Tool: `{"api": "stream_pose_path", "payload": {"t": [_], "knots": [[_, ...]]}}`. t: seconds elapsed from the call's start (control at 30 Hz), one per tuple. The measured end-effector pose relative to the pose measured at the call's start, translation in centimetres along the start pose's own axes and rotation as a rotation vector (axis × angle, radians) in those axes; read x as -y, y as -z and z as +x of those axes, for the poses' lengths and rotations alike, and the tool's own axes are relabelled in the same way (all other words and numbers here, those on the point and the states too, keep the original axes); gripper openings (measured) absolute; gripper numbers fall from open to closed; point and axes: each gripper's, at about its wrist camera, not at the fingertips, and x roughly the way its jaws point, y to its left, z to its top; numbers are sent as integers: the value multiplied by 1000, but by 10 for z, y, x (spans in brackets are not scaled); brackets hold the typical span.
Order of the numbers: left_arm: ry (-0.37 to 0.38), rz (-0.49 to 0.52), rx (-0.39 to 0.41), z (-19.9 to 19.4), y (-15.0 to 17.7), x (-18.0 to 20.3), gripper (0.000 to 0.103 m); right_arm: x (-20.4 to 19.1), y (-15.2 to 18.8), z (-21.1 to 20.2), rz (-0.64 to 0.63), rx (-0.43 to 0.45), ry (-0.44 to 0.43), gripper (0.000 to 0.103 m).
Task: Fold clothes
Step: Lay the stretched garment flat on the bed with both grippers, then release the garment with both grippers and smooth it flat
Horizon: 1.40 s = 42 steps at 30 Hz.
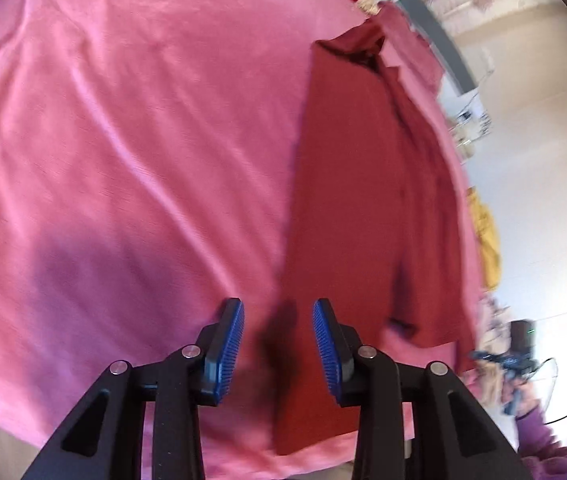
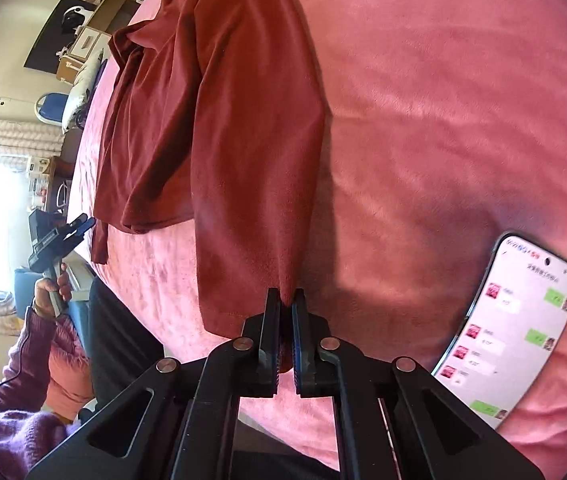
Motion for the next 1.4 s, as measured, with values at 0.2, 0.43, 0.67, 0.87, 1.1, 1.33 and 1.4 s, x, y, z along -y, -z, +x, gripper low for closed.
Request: {"api": "stream_pose_path", "payload": {"t": [0.2,0.43,0.67,0.87,1.1,1.33,1.4], "knots": [[49,-112,35,12,11,3,48,-3,-3,17,-9,-25,8,5],[17,-56,-29,29,12,38,29,-1,-12,10,-7,15,75,4],[-240,-46,31,-19,-14,35,6,26,-56,-51,-12,145,294,4],[-313,-144,108,-74,-39,2,5,65,-118,-116,8,273,550,3],[-147,-75,5,-27,-22,23,21,123,-192,-194,121,436,825,3],[-84,-46,-80,8,-15,34,42,178,-227,-173,266,331,728,27],[-40,-84,-74,3,-15,29,45,173,-222,-167,267,357,713,41]]}}
